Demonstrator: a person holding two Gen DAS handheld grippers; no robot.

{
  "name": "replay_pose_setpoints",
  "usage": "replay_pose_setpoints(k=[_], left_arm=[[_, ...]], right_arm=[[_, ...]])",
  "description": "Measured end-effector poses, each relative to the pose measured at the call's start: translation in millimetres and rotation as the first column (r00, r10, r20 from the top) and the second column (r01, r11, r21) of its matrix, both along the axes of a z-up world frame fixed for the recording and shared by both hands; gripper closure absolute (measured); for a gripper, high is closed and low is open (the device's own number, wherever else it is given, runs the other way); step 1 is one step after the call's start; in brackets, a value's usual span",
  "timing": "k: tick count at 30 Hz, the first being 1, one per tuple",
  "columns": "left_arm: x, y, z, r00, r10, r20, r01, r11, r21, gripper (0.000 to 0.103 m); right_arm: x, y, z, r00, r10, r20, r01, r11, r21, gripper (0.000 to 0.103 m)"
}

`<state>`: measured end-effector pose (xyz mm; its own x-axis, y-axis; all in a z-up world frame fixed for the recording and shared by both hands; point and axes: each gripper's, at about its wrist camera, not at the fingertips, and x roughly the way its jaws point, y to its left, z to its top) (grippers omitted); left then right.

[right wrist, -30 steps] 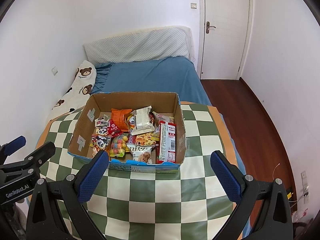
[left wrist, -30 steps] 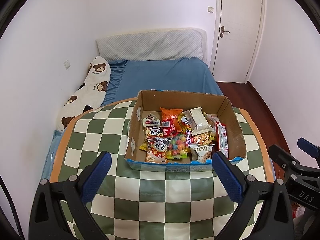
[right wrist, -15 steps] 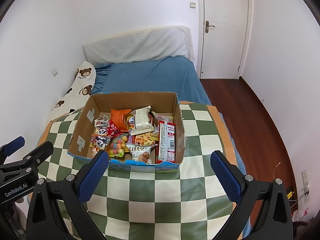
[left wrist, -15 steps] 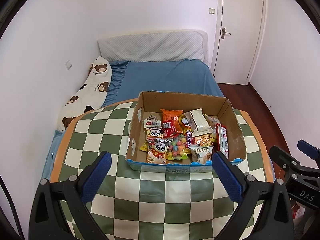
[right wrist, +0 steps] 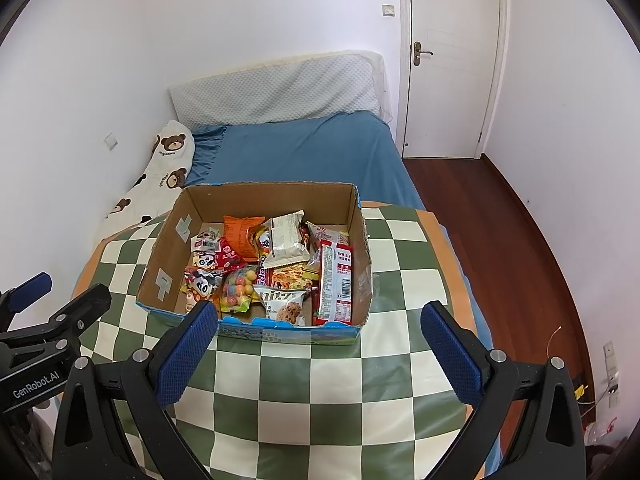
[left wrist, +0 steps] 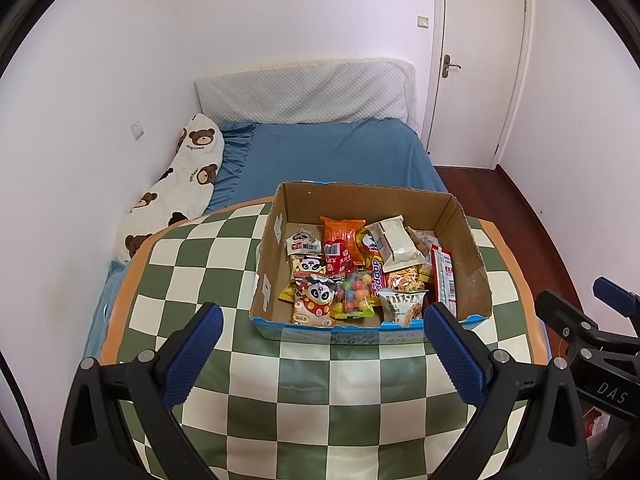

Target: Organize snacks

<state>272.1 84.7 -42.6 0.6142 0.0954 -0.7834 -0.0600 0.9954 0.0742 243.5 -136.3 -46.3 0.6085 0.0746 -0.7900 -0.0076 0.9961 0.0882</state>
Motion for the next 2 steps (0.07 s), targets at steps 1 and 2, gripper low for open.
replay_pose_setpoints(k=[1,2], left_arm=[[0.0,-0.3,0.1,1.000,0.000,0.001,0.000,1.000,0.000,0.000],[0.3,-0.8,0.1,1.000,0.000,0.001,0.000,1.000,0.000,0.000]], right_arm=[[0.0,0.2,0.3,1.000,0.001,0.002,-0.001,1.000,0.000,0.000],[0.1,0.3,0.4,1.000,0.001,0.002,-0.001,1.000,0.001,0.000]])
